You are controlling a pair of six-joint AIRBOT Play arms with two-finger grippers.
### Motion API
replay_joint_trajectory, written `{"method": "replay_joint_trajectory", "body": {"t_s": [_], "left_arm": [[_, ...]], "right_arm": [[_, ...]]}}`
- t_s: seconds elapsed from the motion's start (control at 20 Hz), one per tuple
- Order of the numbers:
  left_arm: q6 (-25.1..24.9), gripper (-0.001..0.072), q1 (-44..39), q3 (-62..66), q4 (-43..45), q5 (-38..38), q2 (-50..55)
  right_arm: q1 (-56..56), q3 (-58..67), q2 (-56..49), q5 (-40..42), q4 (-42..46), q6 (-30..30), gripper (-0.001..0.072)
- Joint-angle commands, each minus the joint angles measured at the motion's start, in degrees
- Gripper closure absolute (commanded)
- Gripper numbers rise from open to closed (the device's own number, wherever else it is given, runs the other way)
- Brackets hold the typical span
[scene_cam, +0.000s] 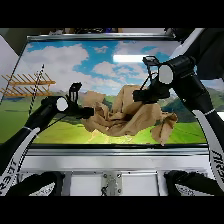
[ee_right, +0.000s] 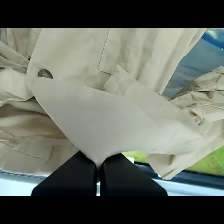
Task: Fold the clothes and pants, and hang the long-sleeved shirts on hangers.
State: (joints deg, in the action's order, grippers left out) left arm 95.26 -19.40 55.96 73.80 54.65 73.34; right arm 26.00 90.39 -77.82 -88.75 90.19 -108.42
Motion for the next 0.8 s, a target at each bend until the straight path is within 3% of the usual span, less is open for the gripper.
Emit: {"method": "replay_joint_trajectory", "body": {"t_s": [0.0,0.3,0.6,0.75], "left_arm": [[-2.99,0.0693,1.14,7.28,0.13,4.98,3.56],[-3.56,0.0693,3.45,37.42,-3.93,13.86,-11.54],[-3.52,0.0693,-10.38,50.62,-1.01,12.81,-23.93],[-0.59,0.0694,-18.97,51.01,11.30,13.35,-25.11]], "right_arm": [[-1.03,1.29,0.28,-1.49,0.00,3.61,0.0698],[-6.27,30.16,1.53,-16.52,0.00,7.76,0.0698],[-6.23,33.64,14.21,-13.00,0.00,3.50,0.0699],[-6.27,33.62,17.97,-8.98,1.70,1.90,0.0700]]}}
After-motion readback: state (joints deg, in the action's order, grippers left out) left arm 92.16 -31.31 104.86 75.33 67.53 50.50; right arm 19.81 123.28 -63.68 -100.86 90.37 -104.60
